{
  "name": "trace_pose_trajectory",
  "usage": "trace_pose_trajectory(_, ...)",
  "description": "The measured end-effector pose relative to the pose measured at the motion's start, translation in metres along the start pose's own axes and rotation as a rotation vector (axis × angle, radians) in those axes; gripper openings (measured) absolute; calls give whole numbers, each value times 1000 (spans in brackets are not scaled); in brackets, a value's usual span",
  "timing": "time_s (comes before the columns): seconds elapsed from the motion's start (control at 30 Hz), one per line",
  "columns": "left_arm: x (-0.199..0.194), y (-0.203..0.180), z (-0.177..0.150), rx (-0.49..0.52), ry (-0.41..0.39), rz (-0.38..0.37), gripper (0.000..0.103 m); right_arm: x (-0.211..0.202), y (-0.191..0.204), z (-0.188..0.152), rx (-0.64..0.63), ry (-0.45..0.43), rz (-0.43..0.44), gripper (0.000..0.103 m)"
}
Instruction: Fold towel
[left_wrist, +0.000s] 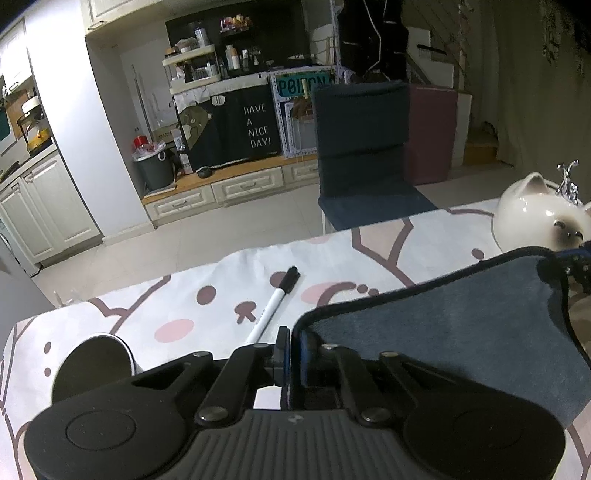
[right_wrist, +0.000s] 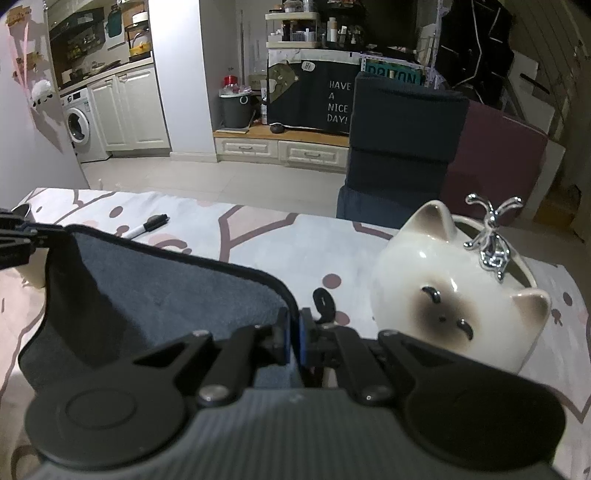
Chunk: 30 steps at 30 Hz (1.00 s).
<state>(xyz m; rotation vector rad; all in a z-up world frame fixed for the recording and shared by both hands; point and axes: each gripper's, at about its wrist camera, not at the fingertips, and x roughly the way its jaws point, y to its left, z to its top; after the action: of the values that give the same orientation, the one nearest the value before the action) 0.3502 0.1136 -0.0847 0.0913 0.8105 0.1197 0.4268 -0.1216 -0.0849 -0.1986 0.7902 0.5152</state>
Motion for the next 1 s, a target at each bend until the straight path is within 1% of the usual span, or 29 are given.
trace_pose_trajectory(0.03,1,-1,0,-8,8,-5,14,-1,-1,0,12,-3,9,22)
trace_pose_trajectory(0.07,2,-1,-1,-19,15,-11,24,-1,-1,0,28,-4,14,34)
trace_pose_trajectory(0.1,2,-2,-1,-28,16,-19,39,-2,0,-1,37,-8,17,55)
trace_pose_trajectory(0.13,1,-4,-2,-31,15,-27,46,-3,1,-2,39,-14,21,63)
trace_pose_trajectory(0.17,0,-5,-3,-31,14,-31,62,-4,2,-2,37,-16,25,65)
trace_pose_trajectory(0.2,-1,-6,-4,-31,12,-33,75,-5,3,-3,39,-14,29,68)
trace_pose_trajectory(0.23,-2,-8,-4,-32,9,-34,79,-5,3,-3,44,-16,33,75)
trace_pose_trajectory(0.27,-3,-9,-5,-36,9,-34,86,-6,3,-4,50,-21,35,80)
trace_pose_trajectory(0.3,-4,-10,-5,-41,13,-37,91,-7,4,-4,53,-25,35,83)
trace_pose_trajectory(0.37,-4,-10,-6,-52,23,-47,96,-9,4,-4,64,-24,38,92)
trace_pose_trajectory(0.4,-5,-10,-7,-54,26,-48,99,-9,4,-5,75,-23,41,95)
trace_pose_trajectory(0.43,-7,-10,-7,-53,25,-48,99,-10,4,-5,86,-24,44,100)
trace_pose_trajectory(0.47,-9,-10,-8,-55,25,-45,101,-12,4,-6,95,-25,46,102)
trace_pose_trajectory(0.5,-10,-9,-9,-61,26,-43,103,-13,4,-7,99,-27,44,102)
trace_pose_trajectory(0.63,-19,-5,-10,-103,26,-59,103,-17,5,-10,106,-22,38,103)
trace_pose_trajectory(1.0,-52,-3,-9,-134,-1,-63,103,-39,11,-11,110,-35,41,103)
